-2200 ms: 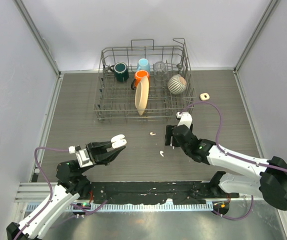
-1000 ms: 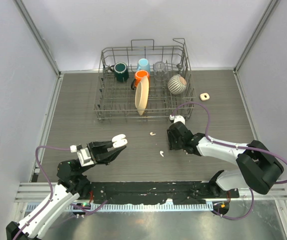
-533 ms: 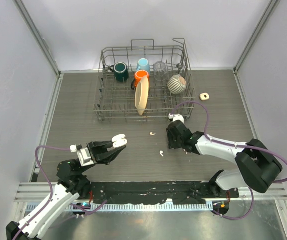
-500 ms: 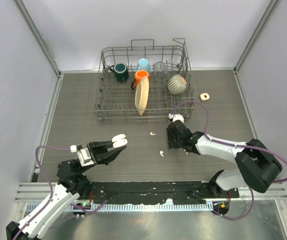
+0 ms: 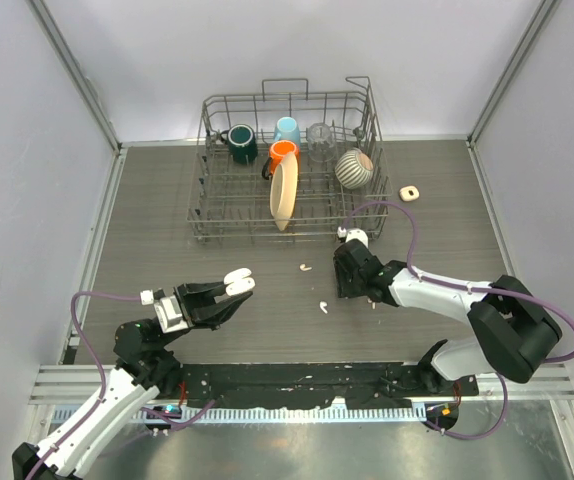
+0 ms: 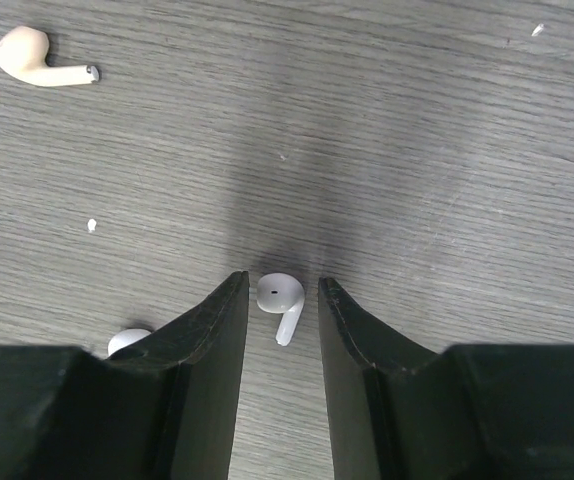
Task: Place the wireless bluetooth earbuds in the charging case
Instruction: Pick up the earbud from the center of the board.
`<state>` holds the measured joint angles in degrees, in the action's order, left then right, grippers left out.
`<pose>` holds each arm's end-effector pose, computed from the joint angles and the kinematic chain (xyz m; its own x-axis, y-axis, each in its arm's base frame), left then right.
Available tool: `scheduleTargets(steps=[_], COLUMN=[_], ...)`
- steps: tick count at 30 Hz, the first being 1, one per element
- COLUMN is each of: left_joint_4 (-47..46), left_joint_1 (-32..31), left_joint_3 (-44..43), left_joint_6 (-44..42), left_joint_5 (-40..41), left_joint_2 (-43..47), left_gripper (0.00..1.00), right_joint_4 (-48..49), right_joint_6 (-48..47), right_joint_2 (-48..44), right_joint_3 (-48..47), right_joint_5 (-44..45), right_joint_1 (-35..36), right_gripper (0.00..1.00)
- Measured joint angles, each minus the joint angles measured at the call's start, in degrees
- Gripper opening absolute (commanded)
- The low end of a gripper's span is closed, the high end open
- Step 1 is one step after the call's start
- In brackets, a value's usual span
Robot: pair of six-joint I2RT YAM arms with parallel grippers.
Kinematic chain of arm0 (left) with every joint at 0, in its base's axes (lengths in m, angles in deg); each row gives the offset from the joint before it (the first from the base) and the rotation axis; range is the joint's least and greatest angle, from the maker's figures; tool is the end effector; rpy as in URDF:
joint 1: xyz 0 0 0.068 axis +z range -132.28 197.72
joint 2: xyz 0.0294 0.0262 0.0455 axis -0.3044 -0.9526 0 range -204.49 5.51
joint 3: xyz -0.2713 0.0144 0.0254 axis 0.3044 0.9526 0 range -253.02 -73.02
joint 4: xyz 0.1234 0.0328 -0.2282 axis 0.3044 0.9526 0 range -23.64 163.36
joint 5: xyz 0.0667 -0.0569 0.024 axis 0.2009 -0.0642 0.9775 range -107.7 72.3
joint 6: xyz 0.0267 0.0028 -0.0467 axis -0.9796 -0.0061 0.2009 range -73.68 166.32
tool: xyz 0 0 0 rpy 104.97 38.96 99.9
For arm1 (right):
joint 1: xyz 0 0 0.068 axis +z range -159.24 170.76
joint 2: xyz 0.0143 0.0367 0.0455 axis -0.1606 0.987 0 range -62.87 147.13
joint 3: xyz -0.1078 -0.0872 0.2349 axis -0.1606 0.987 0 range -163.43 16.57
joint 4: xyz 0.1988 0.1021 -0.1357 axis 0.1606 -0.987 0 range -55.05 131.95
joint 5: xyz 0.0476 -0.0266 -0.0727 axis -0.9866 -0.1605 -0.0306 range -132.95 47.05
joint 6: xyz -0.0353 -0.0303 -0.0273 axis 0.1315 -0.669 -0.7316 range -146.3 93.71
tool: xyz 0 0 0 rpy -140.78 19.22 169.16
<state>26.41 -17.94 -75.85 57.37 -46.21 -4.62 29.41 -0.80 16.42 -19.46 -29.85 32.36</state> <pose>0.0708 -0.0718 0.2452 0.2693 -0.4006 -0.8758 0.9073 0.4104 0.0913 0.1933 0.1610 0.1587 -0.7955 -0.1457 -0.5881 -0.2314 0.9701 0.0727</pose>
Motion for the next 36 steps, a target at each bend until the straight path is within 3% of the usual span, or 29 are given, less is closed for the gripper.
scheduleTargets(steps=[15,36], left_joint_4=[0.0,-0.02], left_joint_1=[0.0,0.0], left_joint_3=[0.0,0.0], left_joint_6=[0.0,-0.04], left_joint_5=[0.02,0.33], left_joint_2=[0.17,0.26], left_gripper=[0.0,0.0], right_joint_4=[-0.09,-1.25], right_joint_6=[0.79,0.81], right_joint_2=[1.77,1.81], right_joint_3=[-1.05,-1.4], right_joint_5=[-0.07,-0.02], right_joint_1=[0.0,-0.02], right_gripper=[0.34,0.36])
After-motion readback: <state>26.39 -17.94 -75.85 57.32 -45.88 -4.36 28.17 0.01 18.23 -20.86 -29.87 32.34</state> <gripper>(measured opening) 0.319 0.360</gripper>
